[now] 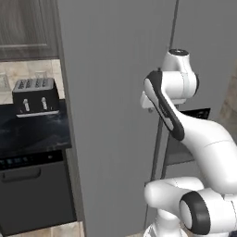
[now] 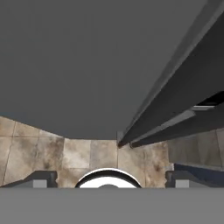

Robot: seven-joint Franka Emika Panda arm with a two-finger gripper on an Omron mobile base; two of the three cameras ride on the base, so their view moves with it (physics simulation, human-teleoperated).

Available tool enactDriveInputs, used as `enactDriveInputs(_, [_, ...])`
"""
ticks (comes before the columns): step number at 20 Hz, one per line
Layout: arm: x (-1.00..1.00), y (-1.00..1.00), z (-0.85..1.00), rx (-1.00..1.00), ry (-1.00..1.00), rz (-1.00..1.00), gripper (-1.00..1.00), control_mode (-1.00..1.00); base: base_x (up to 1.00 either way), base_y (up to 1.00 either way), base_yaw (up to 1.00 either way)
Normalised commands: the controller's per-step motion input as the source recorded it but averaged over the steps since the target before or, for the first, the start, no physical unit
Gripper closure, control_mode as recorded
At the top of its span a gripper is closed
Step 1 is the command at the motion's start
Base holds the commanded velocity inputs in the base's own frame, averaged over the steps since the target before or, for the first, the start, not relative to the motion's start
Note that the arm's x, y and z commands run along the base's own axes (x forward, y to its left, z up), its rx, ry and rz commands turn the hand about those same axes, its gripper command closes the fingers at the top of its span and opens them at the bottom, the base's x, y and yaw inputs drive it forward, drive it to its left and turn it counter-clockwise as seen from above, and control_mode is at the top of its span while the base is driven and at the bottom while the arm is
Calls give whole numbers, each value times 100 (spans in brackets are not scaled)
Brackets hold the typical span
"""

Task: There is a bowl on the dining counter. Grab a lemon wedge from the fridge and place it in the bowl. Then get the liquor bottle and glass cup from the cabinet and place them next to the bowl.

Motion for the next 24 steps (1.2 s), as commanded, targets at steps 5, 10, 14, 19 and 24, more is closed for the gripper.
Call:
enactDriveInputs(5, [0,0,0,0,0,0,-100,100,-49,-60,-10])
enactDriveInputs(10, [0,0,0,0,0,0,-100,100,-22,-19,-3])
enactDriveInputs(14, [0,0,0,0,0,0,-100,100,-25,0,1])
enactDriveInputs(19, [0,0,0,0,0,0,-100,100,-29,-1,3])
enactDriveInputs(24, [0,0,0,0,0,0,-100,100,-36,-6,4])
